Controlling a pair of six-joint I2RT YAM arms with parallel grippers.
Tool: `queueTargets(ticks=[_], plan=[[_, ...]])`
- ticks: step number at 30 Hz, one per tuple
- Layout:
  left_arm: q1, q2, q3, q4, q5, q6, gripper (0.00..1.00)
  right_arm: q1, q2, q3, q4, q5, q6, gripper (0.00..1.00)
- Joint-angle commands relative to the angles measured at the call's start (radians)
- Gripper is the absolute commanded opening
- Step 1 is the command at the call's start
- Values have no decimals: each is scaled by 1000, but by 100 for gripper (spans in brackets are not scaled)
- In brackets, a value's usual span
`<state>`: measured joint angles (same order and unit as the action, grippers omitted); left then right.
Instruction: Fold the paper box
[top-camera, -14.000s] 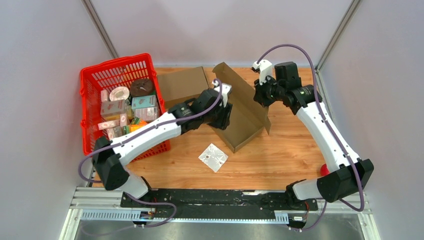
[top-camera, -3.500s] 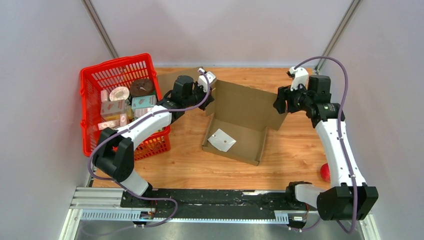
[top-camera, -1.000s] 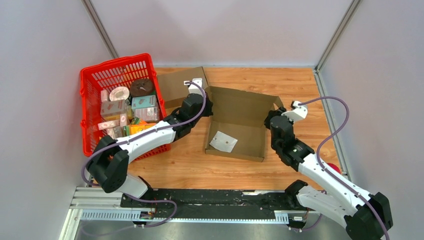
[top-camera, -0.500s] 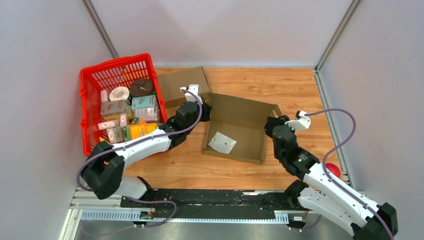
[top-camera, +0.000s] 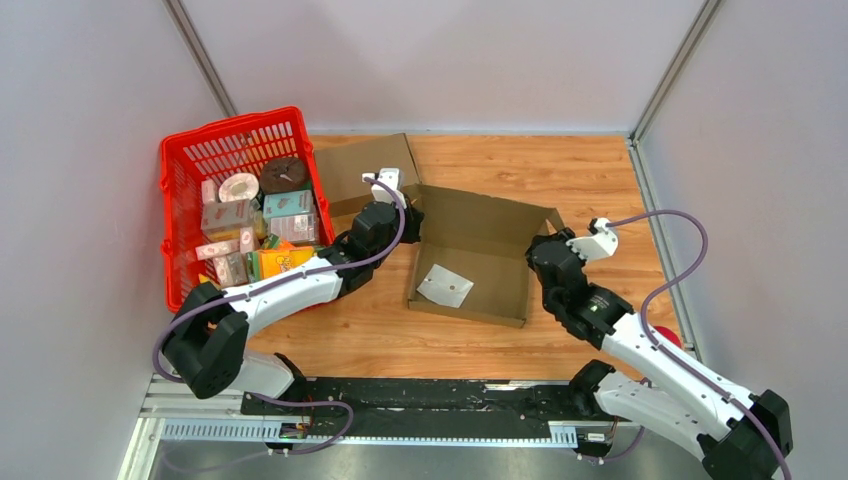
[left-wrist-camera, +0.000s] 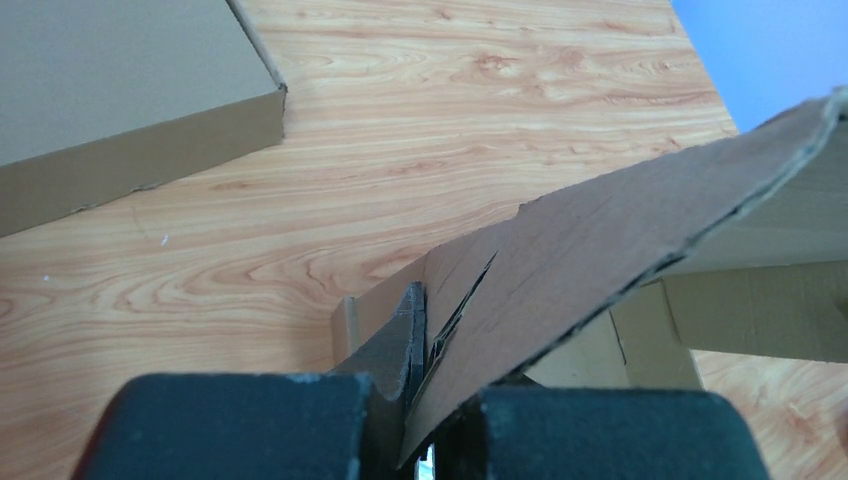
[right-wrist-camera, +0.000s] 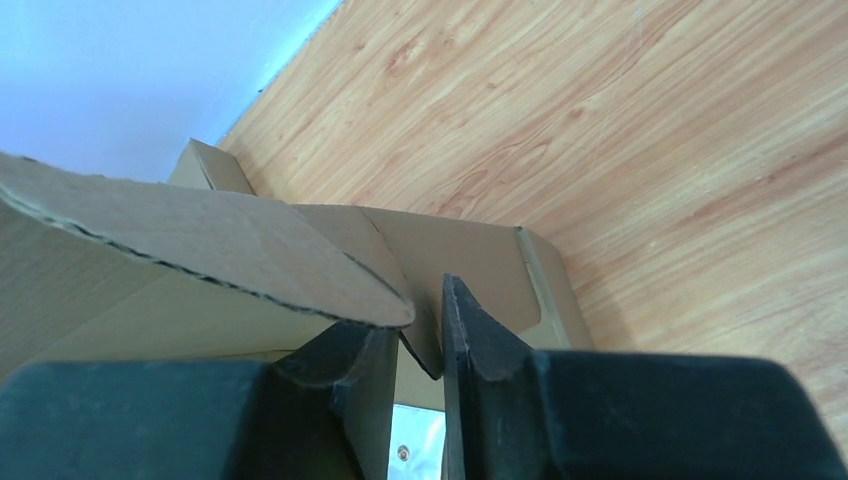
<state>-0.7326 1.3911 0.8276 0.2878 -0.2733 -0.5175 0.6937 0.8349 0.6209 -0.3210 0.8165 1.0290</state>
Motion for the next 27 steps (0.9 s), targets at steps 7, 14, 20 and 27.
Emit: queueTargets(ticks=[7, 14, 20, 27], plan=[[2, -1, -53, -122, 42, -87, 0, 3, -88, -162, -27, 21, -12, 25], [2, 5, 19, -219, 158, -289, 0, 30, -69, -178, -16, 22, -21, 25], [-8, 58, 41, -214, 167, -291, 0, 79, -62, -174, -13, 47, -3, 25], [-33, 100, -18, -154, 146, -325, 0, 135, -40, -179, -27, 88, 31, 26]])
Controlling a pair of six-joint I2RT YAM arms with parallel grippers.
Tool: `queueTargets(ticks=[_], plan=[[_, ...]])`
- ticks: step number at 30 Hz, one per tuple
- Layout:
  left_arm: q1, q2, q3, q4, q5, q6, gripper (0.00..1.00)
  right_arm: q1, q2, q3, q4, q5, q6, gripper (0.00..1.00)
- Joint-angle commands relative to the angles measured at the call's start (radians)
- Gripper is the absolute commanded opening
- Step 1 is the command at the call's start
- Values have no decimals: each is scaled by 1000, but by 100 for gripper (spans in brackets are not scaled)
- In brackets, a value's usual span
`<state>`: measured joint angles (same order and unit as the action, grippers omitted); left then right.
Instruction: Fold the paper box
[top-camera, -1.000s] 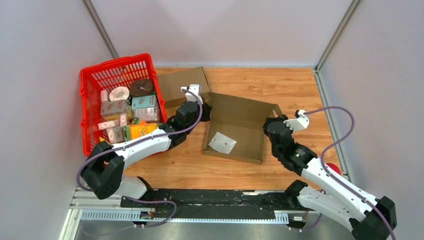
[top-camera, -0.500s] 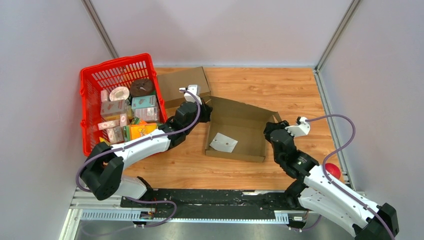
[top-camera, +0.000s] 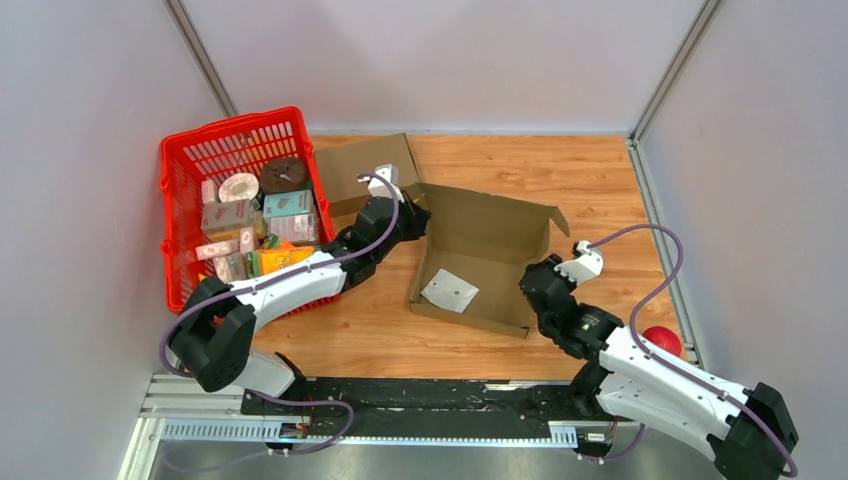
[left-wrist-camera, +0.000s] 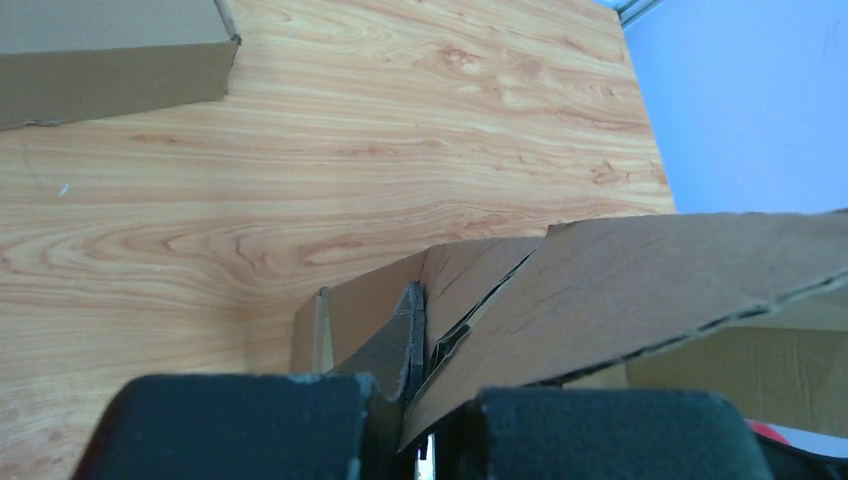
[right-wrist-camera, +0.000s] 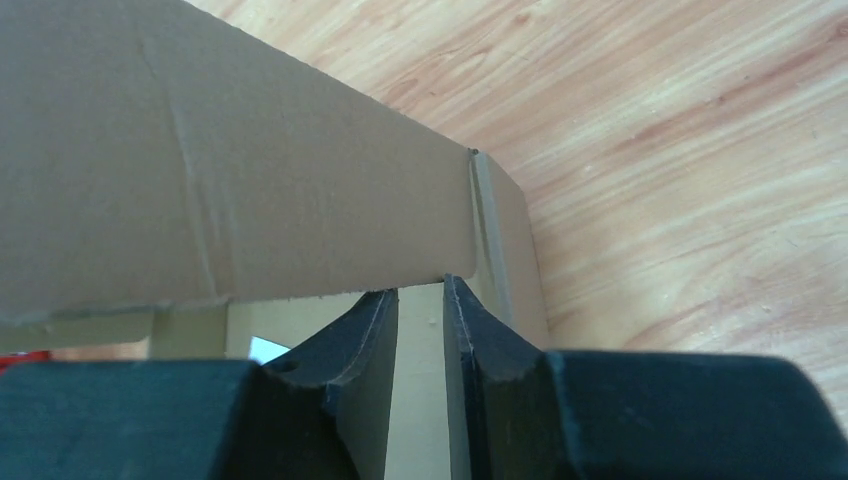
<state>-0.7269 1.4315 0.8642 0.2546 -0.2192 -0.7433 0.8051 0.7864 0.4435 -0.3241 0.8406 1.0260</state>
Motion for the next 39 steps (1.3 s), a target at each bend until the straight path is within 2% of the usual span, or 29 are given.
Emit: queueTargets(ticks=[1, 5, 8, 9, 11, 12, 17, 21, 22, 23, 27, 29, 30, 32, 36, 39], plan=[[-45, 63, -57, -124, 84, -79, 0, 25, 13, 6, -30, 66, 34, 27], [-63, 40, -93, -139, 9, 7, 0, 32, -24, 24, -120, 71, 39, 29], [-92, 23, -103, -166, -60, 79, 0, 34, -99, 58, -215, 37, 20, 36], [-103, 18, -105, -170, -81, 97, 0, 34, -122, 69, -239, -1, -22, 51], [-118, 9, -99, -195, -135, 148, 0, 32, -168, 110, -344, -44, -59, 69], [-123, 7, -93, -210, -146, 159, 0, 32, -203, 162, -371, -107, -90, 100], [-154, 9, -85, -226, -207, 220, 0, 32, -210, 392, -654, -218, -155, 100], [-169, 10, -80, -239, -235, 229, 0, 31, -158, 587, -748, -288, -260, 100], [-173, 9, -79, -244, -250, 231, 0, 32, -107, 688, -774, -287, -280, 100], [-177, 7, -80, -245, -253, 232, 0, 32, -83, 731, -799, -290, -359, 100], [-186, 1, -82, -247, -276, 239, 0, 28, 54, 934, -782, -322, -527, 100], [-190, -5, -82, -247, -282, 245, 0, 28, 139, 1021, -725, -406, -634, 100], [-192, -5, -80, -247, -285, 251, 0, 25, 174, 1047, -716, -487, -758, 100], [-192, -6, -79, -248, -284, 257, 0, 26, 265, 1109, -714, -514, -872, 100], [-192, -14, -77, -248, -287, 277, 0, 16, 329, 1066, -650, -529, -1108, 96], [-192, -19, -82, -247, -290, 289, 0, 5, 336, 996, -580, -574, -1159, 93]])
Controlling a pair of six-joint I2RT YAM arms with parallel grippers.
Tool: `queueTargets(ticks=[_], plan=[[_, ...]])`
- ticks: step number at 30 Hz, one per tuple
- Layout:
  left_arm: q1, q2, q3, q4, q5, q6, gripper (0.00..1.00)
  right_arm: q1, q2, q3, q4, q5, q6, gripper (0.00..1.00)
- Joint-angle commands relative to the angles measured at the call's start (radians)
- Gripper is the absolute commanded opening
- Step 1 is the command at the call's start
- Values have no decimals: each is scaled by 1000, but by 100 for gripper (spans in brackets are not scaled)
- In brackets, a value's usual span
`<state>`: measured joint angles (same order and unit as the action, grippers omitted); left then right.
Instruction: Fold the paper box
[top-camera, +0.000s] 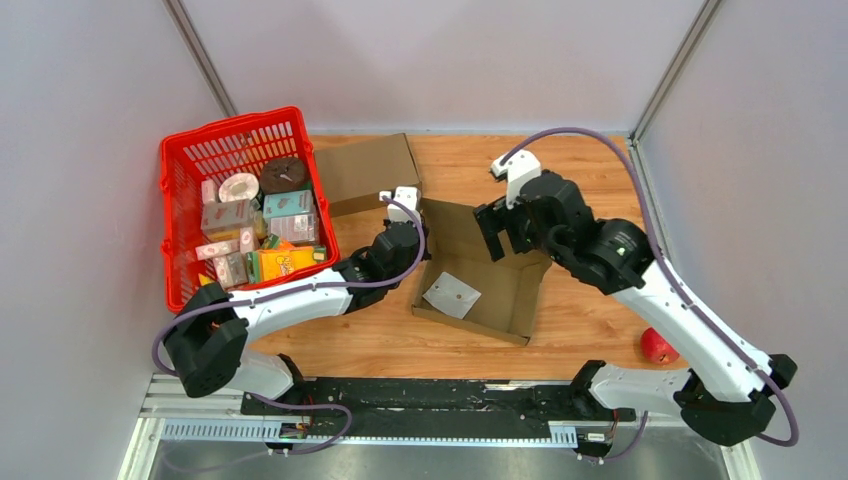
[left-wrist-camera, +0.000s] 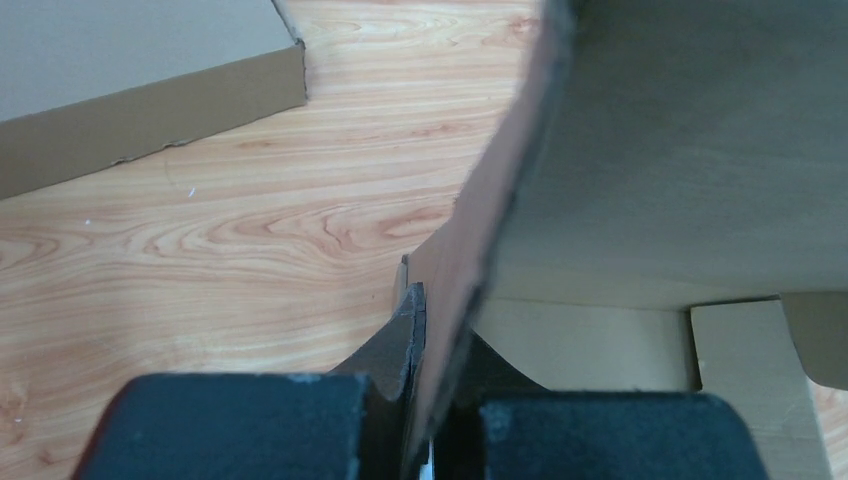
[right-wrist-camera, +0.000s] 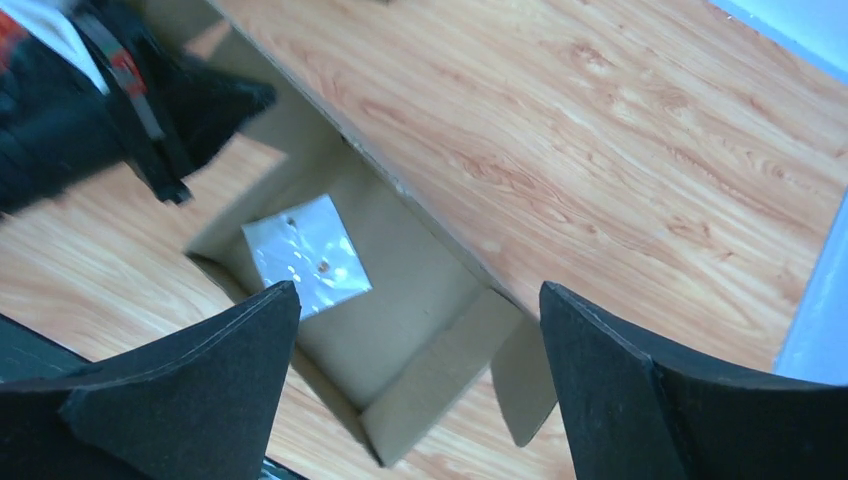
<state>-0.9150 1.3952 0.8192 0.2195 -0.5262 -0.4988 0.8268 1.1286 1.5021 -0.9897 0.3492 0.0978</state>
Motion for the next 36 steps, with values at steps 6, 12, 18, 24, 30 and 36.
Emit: queueTargets(ticks=[6, 12, 18, 24, 30, 36], plan=[[-4, 25, -48, -189, 25, 51, 0, -32, -12, -154, 181, -147, -257, 81], [-4, 11, -80, -144, 41, 45, 1, -32, -81, -333, 279, -134, -280, 61], [-4, -99, -133, -138, 135, 10, 37, -22, -150, -463, 391, -174, -294, 39], [-4, -344, -189, -288, 207, 3, 41, 9, -132, -519, 370, -142, -294, 36], [-2, -635, -172, -436, 423, 80, 42, 60, -139, -546, 373, -138, -248, 50], [-2, -623, 7, -538, 458, 88, 43, 69, -95, -582, 359, -231, -110, 70]])
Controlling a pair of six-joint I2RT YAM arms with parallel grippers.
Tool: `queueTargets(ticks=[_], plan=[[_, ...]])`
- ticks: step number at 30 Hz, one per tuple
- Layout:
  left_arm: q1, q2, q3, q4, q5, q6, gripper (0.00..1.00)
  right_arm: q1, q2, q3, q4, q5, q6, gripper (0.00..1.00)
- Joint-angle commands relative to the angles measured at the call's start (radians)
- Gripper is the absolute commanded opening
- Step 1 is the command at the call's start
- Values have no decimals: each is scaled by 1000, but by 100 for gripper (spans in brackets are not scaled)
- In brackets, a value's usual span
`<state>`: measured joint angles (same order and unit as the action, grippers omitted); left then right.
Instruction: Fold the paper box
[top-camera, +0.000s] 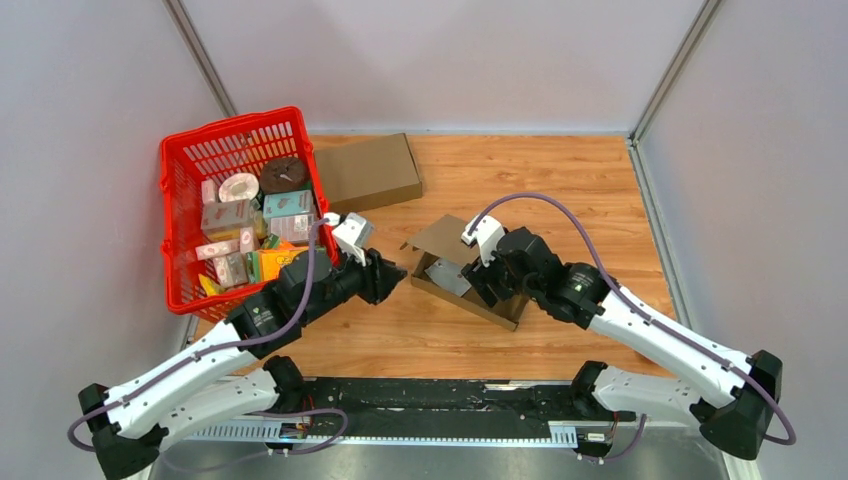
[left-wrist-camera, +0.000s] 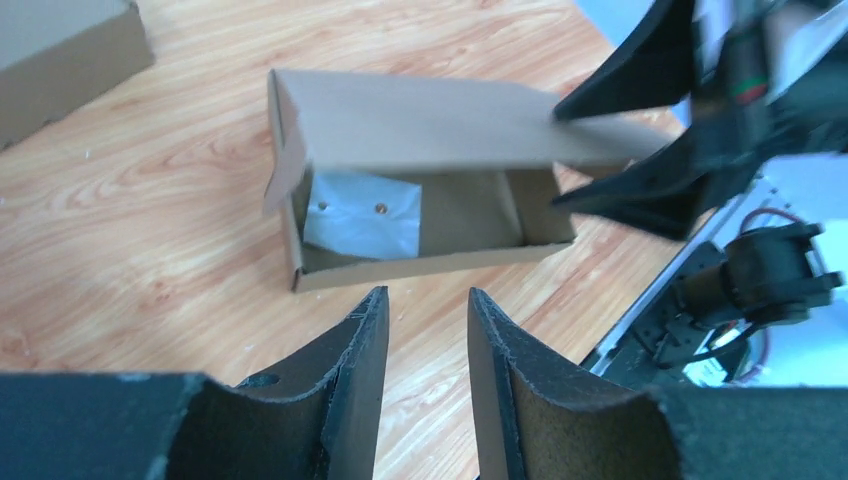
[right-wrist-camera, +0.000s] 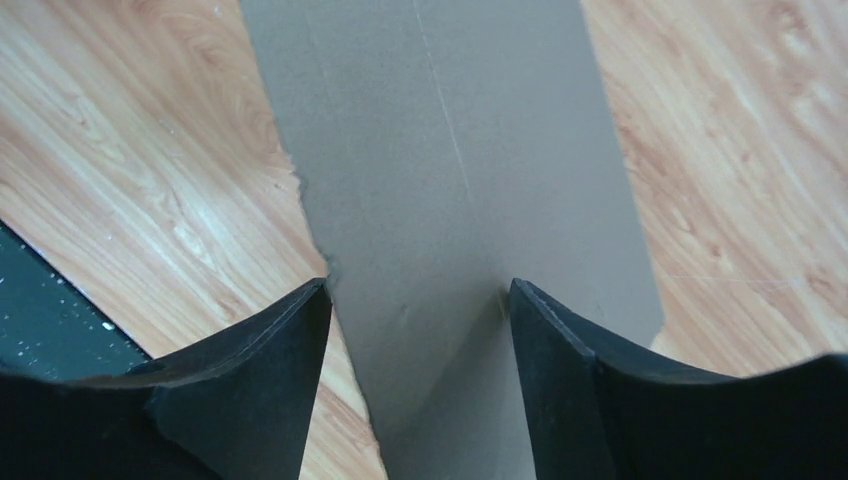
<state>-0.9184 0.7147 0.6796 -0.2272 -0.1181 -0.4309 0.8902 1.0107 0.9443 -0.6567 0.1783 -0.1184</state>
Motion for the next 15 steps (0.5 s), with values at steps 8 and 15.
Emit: queueTargets(ticks=[8, 15], plan=[[93, 477, 448, -131, 150, -86, 34, -17, 74, -97, 81, -236, 436, 80], [96, 701, 344, -3, 233, -97, 24, -226, -62, -330, 294, -486, 689, 74]])
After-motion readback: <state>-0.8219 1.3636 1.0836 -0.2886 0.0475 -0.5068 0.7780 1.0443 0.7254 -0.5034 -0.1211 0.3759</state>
